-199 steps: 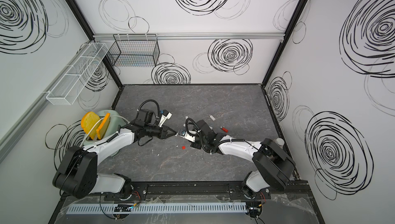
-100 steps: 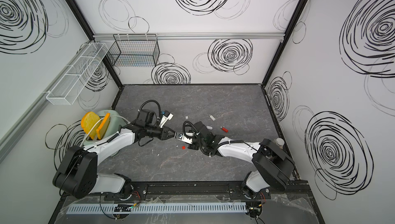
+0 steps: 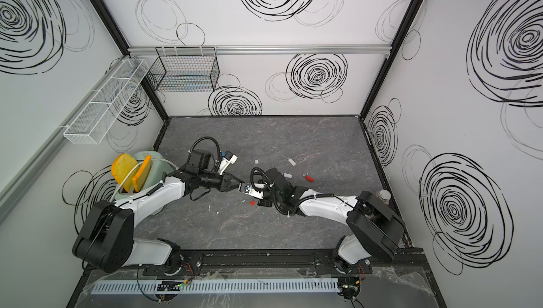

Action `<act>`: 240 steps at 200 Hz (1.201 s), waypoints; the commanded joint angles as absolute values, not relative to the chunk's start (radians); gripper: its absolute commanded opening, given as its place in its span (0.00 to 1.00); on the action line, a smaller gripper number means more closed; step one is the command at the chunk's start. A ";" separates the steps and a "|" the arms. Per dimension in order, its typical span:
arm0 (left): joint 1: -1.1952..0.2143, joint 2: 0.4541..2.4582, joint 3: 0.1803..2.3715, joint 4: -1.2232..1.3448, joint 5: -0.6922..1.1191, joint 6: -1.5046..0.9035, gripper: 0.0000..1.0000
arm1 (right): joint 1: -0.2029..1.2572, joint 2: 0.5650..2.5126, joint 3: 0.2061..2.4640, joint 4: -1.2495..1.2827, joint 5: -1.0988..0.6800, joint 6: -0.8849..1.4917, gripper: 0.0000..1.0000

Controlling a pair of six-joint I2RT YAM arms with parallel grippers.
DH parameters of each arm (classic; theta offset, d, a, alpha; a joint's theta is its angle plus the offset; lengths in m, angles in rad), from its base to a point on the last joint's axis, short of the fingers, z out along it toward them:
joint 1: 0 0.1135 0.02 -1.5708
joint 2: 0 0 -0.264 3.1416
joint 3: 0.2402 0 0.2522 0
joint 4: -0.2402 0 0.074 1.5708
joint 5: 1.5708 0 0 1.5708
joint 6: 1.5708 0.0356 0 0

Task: Close the usb drive cover
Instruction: Close the cover of the USB drive.

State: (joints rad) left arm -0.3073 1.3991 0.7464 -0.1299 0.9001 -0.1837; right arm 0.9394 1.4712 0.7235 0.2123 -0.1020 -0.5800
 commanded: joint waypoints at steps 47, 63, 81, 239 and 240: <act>-0.311 1.401 0.742 -0.112 0.882 -0.156 0.00 | 0.945 1.454 0.716 0.279 -0.096 -0.592 0.11; -0.310 1.404 0.748 -0.123 0.881 -0.155 0.00 | 0.943 1.459 0.724 0.277 -0.084 -0.575 0.11; -0.314 1.401 0.743 -0.110 0.881 -0.161 0.00 | 0.939 1.457 0.713 0.314 -0.078 -0.551 0.10; -0.331 1.382 0.692 -0.006 0.868 -0.272 0.00 | 1.024 1.518 0.737 0.560 0.034 -0.428 0.10; -0.331 1.382 0.691 -0.005 0.868 -0.273 0.00 | 1.025 1.519 0.736 0.561 0.035 -0.429 0.10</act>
